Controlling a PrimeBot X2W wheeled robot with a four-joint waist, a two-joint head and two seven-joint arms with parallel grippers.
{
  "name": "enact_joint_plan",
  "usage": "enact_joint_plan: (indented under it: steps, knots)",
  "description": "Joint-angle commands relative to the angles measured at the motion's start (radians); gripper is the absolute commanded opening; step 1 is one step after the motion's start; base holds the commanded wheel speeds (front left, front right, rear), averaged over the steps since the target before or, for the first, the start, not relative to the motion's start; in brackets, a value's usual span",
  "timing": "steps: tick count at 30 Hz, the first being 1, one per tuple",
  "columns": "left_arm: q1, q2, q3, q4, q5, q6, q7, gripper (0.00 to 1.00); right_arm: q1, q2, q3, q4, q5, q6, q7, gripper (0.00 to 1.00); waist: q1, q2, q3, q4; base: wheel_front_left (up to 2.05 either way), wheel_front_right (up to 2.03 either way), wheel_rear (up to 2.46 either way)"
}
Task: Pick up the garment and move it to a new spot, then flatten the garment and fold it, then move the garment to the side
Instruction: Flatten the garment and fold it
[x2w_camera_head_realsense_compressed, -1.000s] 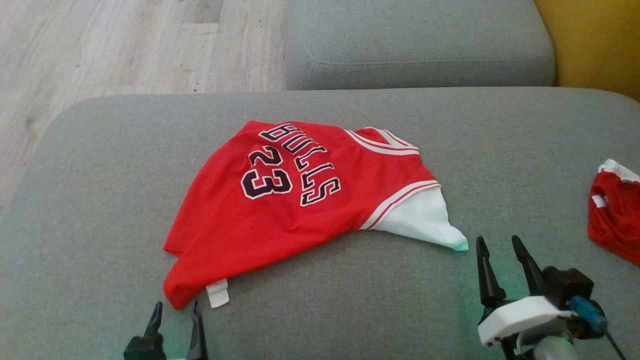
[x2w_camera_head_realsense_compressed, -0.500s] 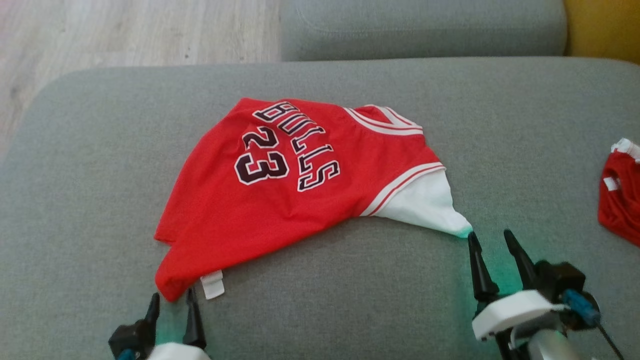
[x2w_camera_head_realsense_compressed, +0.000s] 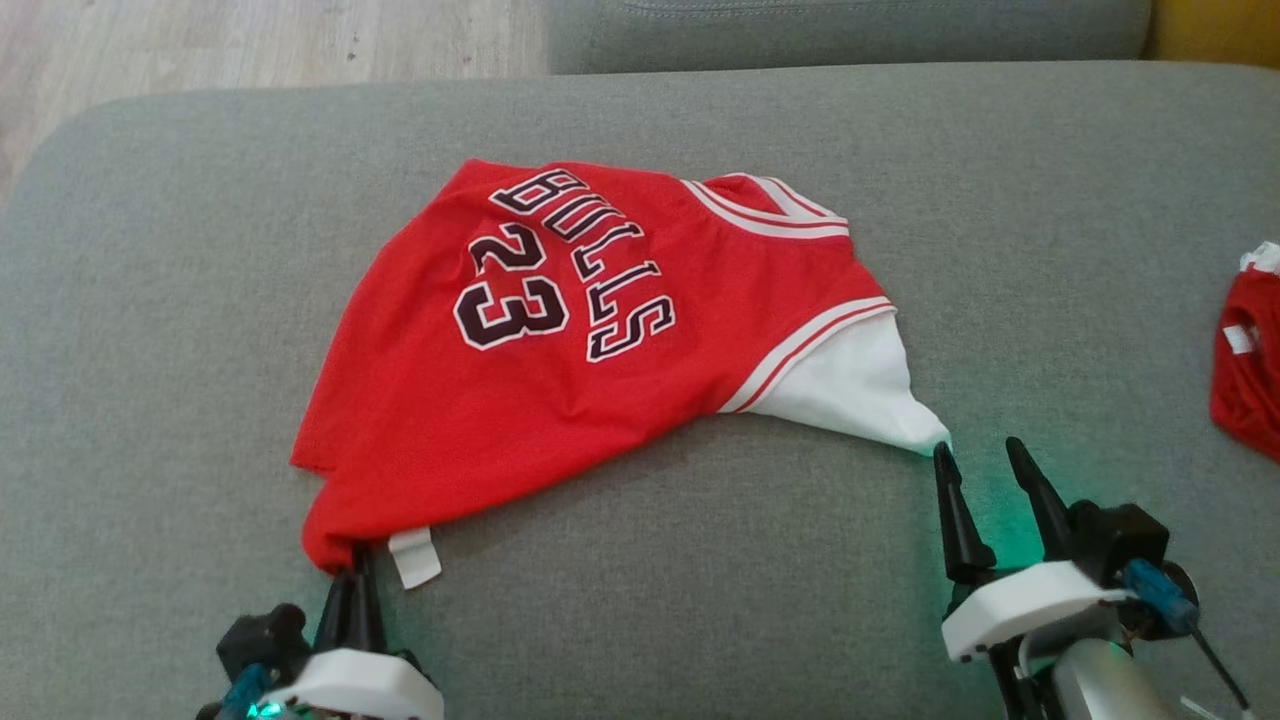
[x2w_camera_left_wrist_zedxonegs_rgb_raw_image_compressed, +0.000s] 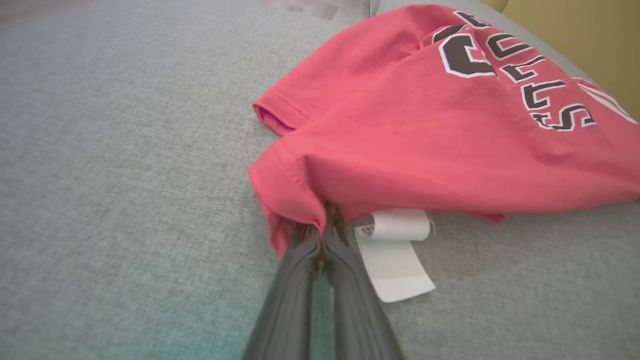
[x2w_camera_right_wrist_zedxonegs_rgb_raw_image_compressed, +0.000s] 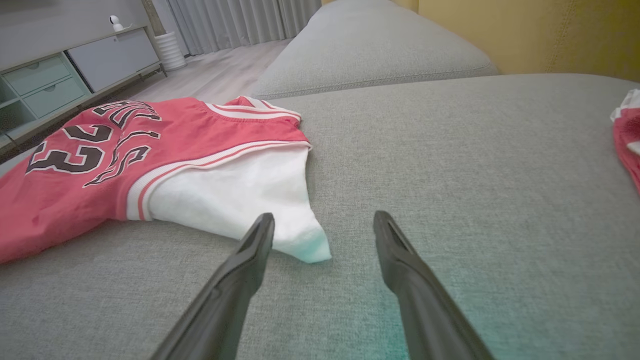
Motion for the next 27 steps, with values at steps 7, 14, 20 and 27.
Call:
enact_joint_plan:
  steps: [7,14,20,27]
  knots:
    - [-0.025,0.004,0.012,-0.045,-0.001,-0.01,-0.005,0.0,-0.103,-0.003,0.029,0.063,-0.013,0.004,-0.007,1.0,-0.0002,0.0,0.018,0.027,0.0,0.0,0.0]
    - [-0.027,0.004,-0.018,-0.052,-0.004,-0.008,-0.005,0.0,-0.167,-0.003,-0.005,0.21,-0.045,0.004,-0.007,1.0,-0.0002,0.0,0.033,0.052,0.0,0.0,0.0]
    - [-0.03,0.004,-0.02,-0.06,-0.008,-0.006,-0.005,0.0,-0.182,-0.002,0.027,0.236,-0.013,0.004,-0.007,1.0,-0.0002,0.0,0.041,0.053,0.0,0.0,0.0]
    - [-0.032,0.004,-0.011,-0.063,0.0,-0.01,-0.005,0.0,-0.174,-0.002,0.075,0.249,0.036,0.004,-0.007,0.0,-0.0002,0.0,0.039,0.041,0.0,0.0,0.0]
